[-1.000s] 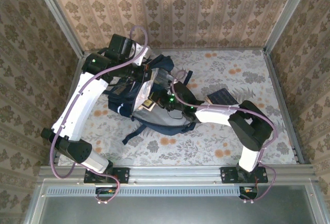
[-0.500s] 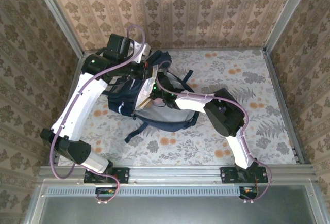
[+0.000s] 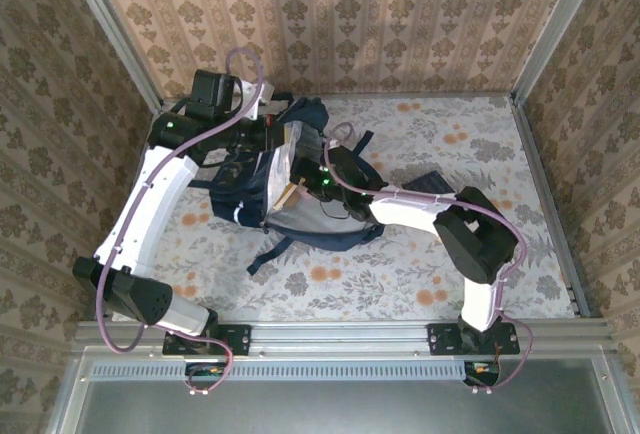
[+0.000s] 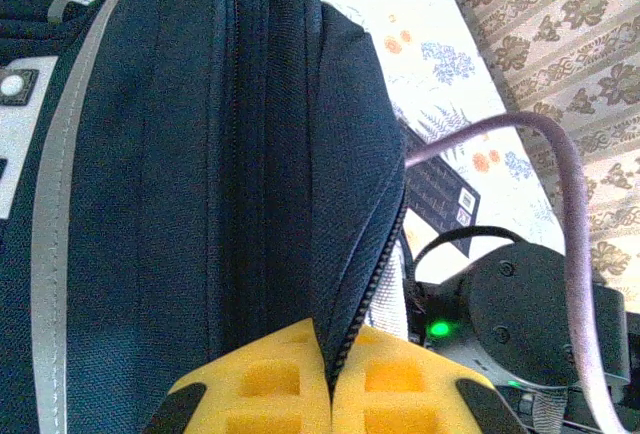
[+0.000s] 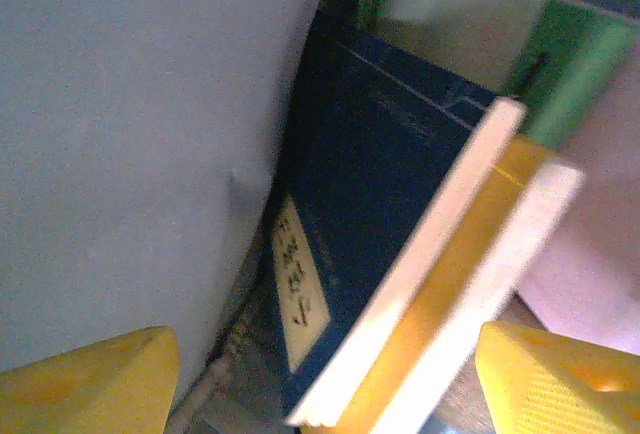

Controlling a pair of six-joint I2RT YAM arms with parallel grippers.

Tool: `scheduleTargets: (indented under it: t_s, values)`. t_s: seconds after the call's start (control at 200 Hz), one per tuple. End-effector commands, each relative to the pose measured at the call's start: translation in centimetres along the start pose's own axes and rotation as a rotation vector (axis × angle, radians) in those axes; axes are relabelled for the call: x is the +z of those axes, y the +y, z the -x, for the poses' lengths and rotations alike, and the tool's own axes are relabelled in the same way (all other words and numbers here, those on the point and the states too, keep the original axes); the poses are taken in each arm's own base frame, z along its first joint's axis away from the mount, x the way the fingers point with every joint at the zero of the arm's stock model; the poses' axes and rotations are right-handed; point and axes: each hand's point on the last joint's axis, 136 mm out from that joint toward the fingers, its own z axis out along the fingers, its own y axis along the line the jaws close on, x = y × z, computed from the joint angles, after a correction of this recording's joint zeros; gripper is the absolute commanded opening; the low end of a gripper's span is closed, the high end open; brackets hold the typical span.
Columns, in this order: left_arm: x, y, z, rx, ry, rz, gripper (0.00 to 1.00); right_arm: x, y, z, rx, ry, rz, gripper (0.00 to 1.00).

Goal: Pack the student bag

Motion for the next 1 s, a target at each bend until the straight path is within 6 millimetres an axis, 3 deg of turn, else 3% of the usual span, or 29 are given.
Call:
scheduleTargets:
  t_s: [0.0,0.24,0.375,0.52,0.57,0.755,0.85,0.995]
  values:
    - [-1.7,-0.6,2.1,0.01,-0.116,-0.017,0.0,-2.1,1.0,0.4,-0.058,-0.007,0.041,0.78]
    - [-1.0,1.7,1.1,-0.004,-0.117,0.075,0.0,-6.4,-1.4,0.7,-0.233,-0.018,-0.049,0.75]
    - [0.6,2.8,-0.2,-0.005,-0.068,0.091,0.0,-9.3,-2.9,1.0,-0.345,-0.029,-0.149,0.71]
    - [4.2,2.9,-2.5,-0.001,0.013,0.079,0.0,-12.6,-6.5,2.8,-0.273,-0.052,-0.31,0.71]
    - [5.9,1.6,-4.0,0.025,0.059,0.054,0.0,-14.1,-7.5,3.6,-0.234,-0.086,-0.334,0.71]
    - [11.4,0.5,-8.1,0.0,0.177,0.006,0.0,-19.8,-12.4,7.4,-0.196,-0.285,-0.526,0.71]
    - [13.7,1.3,-9.9,-0.073,0.222,-0.014,0.0,-22.3,-14.9,8.6,-0.156,-0.336,-0.657,0.71]
    - [16.1,4.7,-11.0,-0.164,0.23,0.04,0.03,-24.7,-18.5,9.4,-0.082,-0.376,-0.829,0.72]
